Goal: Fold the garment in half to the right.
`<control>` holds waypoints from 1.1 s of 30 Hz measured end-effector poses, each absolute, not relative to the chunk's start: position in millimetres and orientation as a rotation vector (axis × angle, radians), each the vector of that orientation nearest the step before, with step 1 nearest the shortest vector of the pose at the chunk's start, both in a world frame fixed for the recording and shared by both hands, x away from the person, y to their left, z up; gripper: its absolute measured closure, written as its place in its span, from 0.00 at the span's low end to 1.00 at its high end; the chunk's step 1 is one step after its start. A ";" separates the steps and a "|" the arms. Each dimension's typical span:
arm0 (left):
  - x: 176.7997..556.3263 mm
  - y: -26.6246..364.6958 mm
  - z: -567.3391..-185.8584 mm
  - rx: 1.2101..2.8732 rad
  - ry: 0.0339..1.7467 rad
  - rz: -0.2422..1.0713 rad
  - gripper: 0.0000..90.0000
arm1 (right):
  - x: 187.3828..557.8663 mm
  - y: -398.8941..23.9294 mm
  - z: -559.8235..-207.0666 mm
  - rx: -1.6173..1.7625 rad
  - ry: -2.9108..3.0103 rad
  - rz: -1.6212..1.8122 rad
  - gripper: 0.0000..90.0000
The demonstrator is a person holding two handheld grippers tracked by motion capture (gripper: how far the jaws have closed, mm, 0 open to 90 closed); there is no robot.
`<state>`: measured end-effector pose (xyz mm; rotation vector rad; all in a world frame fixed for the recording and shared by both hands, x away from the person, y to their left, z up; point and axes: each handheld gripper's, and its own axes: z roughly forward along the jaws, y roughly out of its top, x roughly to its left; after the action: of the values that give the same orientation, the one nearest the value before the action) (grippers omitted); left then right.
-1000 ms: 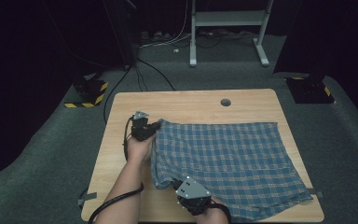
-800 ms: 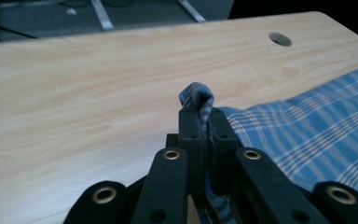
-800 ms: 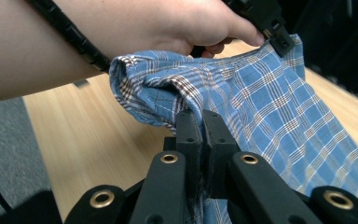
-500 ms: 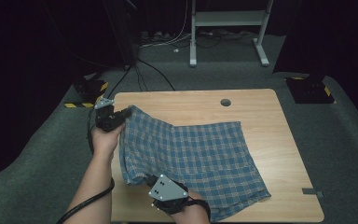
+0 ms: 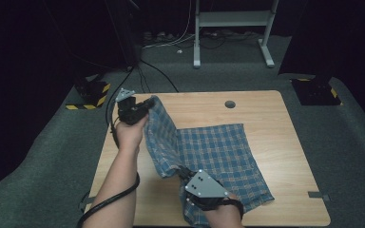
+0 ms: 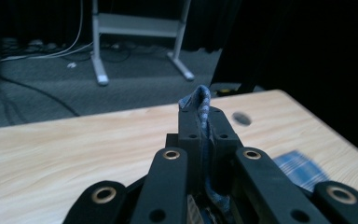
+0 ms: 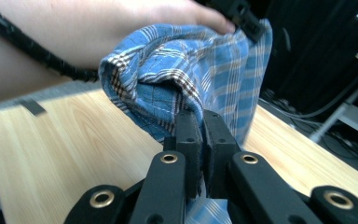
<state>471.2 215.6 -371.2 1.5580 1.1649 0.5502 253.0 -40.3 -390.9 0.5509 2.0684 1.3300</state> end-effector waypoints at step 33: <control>506.2 38.8 -443.8 1.698 1.136 0.490 0.95 | 257.3 -176.8 -481.6 0.909 2.049 1.092 0.95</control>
<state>506.2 38.8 -443.8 1.6976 1.1363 0.4902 257.3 -176.8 -481.6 0.9095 2.0486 1.0923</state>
